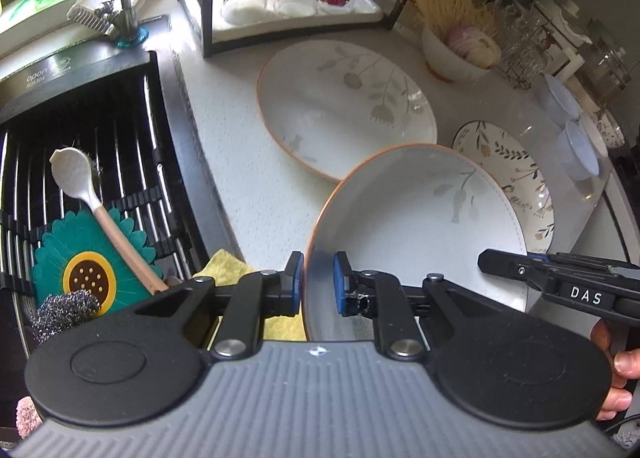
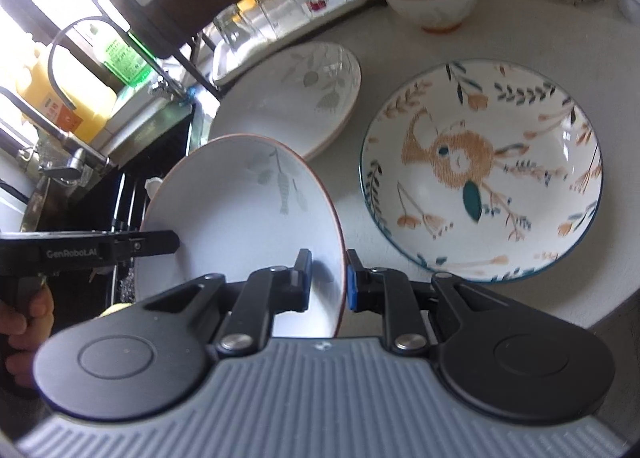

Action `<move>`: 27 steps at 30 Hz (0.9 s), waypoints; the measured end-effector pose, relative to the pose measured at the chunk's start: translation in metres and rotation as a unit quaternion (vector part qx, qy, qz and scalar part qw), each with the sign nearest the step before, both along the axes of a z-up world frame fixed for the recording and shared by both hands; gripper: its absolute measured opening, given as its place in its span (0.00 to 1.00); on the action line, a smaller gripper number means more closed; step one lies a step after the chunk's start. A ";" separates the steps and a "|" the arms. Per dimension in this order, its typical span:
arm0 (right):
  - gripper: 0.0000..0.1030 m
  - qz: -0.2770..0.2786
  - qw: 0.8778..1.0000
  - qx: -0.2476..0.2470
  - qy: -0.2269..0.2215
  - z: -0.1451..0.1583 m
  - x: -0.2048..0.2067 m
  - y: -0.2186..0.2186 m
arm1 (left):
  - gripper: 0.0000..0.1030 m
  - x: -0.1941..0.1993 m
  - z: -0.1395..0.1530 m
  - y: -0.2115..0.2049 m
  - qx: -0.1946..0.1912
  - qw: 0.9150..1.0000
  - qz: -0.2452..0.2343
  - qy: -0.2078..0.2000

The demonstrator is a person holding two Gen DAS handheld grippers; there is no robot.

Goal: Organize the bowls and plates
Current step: 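Lift the plate with both grippers and carry it over the floral plate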

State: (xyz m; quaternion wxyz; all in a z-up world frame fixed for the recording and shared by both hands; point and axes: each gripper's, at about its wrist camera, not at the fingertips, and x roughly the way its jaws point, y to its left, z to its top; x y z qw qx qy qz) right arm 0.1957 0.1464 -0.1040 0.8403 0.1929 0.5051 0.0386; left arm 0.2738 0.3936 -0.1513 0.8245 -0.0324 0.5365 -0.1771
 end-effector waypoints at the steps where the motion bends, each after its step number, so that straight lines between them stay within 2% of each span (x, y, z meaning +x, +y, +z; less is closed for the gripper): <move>1: 0.20 0.000 1.000 -0.007 -0.007 0.005 0.003 0.000 | 0.18 0.001 0.003 -0.002 -0.005 1.000 0.000 -0.003; 12: 0.20 -0.013 0.998 -0.036 -0.057 0.036 0.013 -0.031 | 0.18 0.016 0.031 -0.038 -0.022 0.999 -0.009 -0.030; 17: 0.20 -0.004 0.997 -0.029 -0.067 0.032 0.020 -0.056 | 0.18 0.021 0.033 -0.063 -0.020 0.999 0.006 -0.036; 27: 0.20 0.000 0.997 -0.030 -0.067 0.023 0.038 -0.117 | 0.18 0.036 0.025 -0.127 -0.005 0.999 0.031 -0.021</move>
